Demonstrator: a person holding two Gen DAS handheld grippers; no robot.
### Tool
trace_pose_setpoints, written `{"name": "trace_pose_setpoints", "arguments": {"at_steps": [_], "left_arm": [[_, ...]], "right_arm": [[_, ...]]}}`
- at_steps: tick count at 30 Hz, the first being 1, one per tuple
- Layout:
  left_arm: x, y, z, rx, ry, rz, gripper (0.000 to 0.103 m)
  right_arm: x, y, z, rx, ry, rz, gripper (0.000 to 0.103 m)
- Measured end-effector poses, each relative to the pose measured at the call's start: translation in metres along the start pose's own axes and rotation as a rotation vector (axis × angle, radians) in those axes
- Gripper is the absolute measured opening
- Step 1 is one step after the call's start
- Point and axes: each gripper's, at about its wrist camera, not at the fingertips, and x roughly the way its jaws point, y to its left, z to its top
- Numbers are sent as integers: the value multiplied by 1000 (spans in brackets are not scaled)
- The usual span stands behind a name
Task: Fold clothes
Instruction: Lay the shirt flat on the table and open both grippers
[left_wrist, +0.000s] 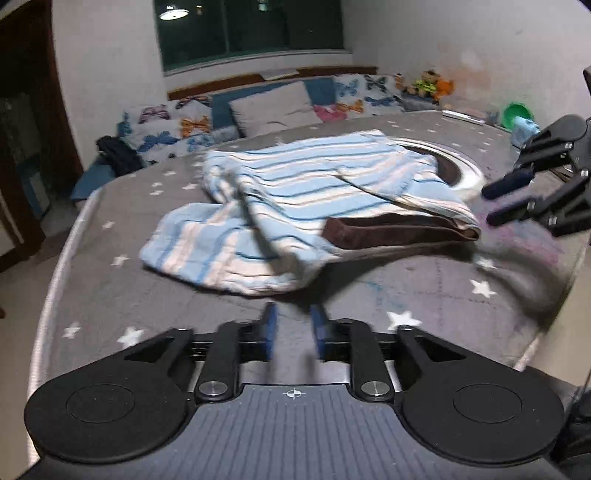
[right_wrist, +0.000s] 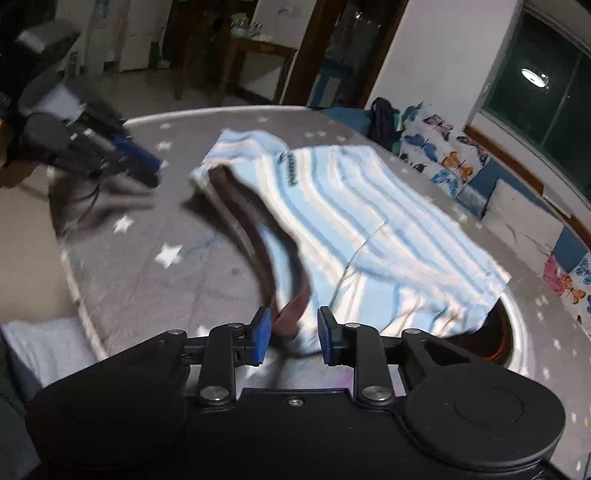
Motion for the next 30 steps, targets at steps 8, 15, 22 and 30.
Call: {"name": "trace_pose_setpoints", "arguments": {"at_steps": [8, 15, 22, 30], "left_arm": [[26, 35, 23, -123, -9, 73, 47], [69, 69, 50, -230, 13, 118, 52], [113, 92, 59, -291, 71, 191, 57], [141, 100, 62, -316, 97, 184, 43]], "right_arm": [[72, -33, 29, 104, 24, -45, 29], [124, -55, 34, 218, 78, -57, 29], [133, -63, 25, 313, 77, -50, 30], [132, -69, 21, 377, 54, -34, 29]]}}
